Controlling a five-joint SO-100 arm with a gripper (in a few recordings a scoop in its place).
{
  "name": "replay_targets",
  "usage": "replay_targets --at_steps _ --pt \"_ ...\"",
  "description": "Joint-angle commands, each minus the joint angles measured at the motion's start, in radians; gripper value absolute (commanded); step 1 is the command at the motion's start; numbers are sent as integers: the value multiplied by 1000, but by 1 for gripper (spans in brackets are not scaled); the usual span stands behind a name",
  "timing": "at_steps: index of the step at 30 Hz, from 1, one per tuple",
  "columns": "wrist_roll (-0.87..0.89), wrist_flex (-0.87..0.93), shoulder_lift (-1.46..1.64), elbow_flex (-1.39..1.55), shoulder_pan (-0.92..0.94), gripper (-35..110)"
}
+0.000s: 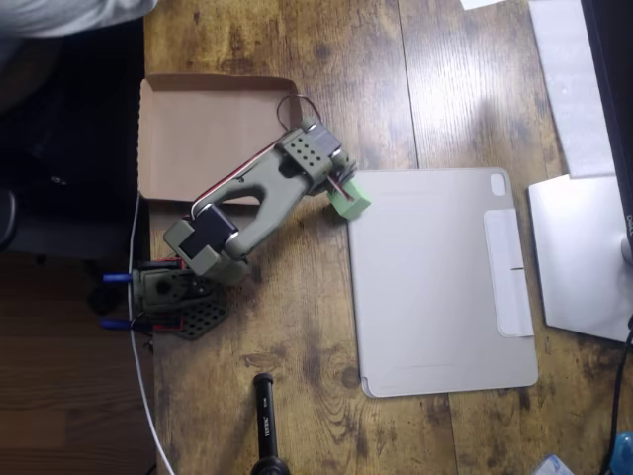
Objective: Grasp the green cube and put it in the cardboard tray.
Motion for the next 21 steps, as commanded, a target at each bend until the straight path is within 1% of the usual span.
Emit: replay_targets --at_steps 1,8,15,21 --pt "-23 9 55 54 25 29" --pt "-43 -14 75 104 52 30" --pt "-115 -17 117 127 118 31" --pt "-167 -86 135 212 170 30"
